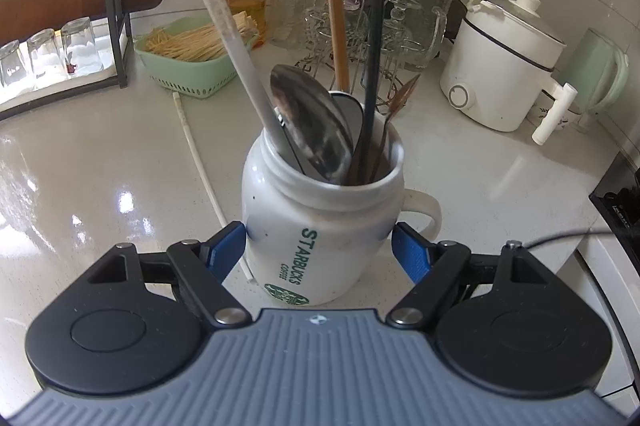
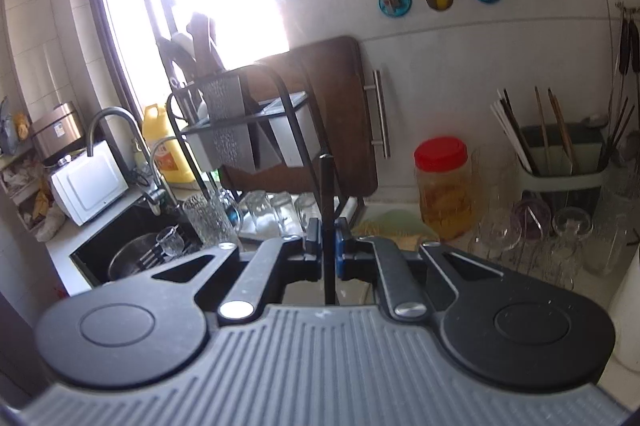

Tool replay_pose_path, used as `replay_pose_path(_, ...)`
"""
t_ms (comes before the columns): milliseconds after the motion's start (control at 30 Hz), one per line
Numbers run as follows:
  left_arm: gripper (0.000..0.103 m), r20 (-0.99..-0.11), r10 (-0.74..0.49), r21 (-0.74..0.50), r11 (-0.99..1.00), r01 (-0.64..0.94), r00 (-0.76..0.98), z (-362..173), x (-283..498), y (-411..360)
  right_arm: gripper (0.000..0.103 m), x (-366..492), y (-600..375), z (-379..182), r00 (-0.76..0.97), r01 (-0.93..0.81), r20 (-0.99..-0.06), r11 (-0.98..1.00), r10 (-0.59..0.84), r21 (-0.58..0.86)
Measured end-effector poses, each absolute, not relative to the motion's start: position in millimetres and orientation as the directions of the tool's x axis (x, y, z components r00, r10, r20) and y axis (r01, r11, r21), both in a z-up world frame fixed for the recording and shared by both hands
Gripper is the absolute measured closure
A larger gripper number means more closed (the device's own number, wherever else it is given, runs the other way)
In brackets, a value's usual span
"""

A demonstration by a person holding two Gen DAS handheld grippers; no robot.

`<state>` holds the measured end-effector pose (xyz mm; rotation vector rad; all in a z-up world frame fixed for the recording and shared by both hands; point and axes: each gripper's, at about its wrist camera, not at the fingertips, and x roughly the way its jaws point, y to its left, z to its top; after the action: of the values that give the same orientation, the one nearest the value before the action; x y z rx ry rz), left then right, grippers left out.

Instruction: Organize utensils

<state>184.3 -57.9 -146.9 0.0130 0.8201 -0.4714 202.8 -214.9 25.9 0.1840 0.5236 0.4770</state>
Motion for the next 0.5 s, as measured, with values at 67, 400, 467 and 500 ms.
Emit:
replay_pose_path(67, 0.020, -0.706, -0.396, -0.167, 0.899, 0.406, 0.586, -147.0, 184.1, -58.3, 0.094, 200.4, -213.3, 17.6, 0.752, -0.383, -0.457, 0.879, 0.476, 0.286)
replay_pose_path(400, 0.020, -0.714, -0.396, -0.184, 0.902, 0.390, 0.578, -146.6, 185.3, -56.7, 0.094, 182.3, -203.6, -20.7, 0.698, -0.366, -0.562, 0.896, 0.444, 0.253)
replay_pose_path(467, 0.020, -0.715, -0.394, -0.183, 0.903, 0.389, 0.577, -146.4, 185.4, -56.9, 0.094, 178.5, -201.1, -24.3, 0.694, -0.370, -0.569, 0.896, 0.441, 0.244)
replay_pose_path(500, 0.020, -0.716, -0.394, -0.183, 0.903, 0.389, 0.576, -146.3, 185.7, -56.9, 0.094, 177.0, -200.9, -25.7, 0.695, -0.369, -0.569, 0.897, 0.440, 0.243)
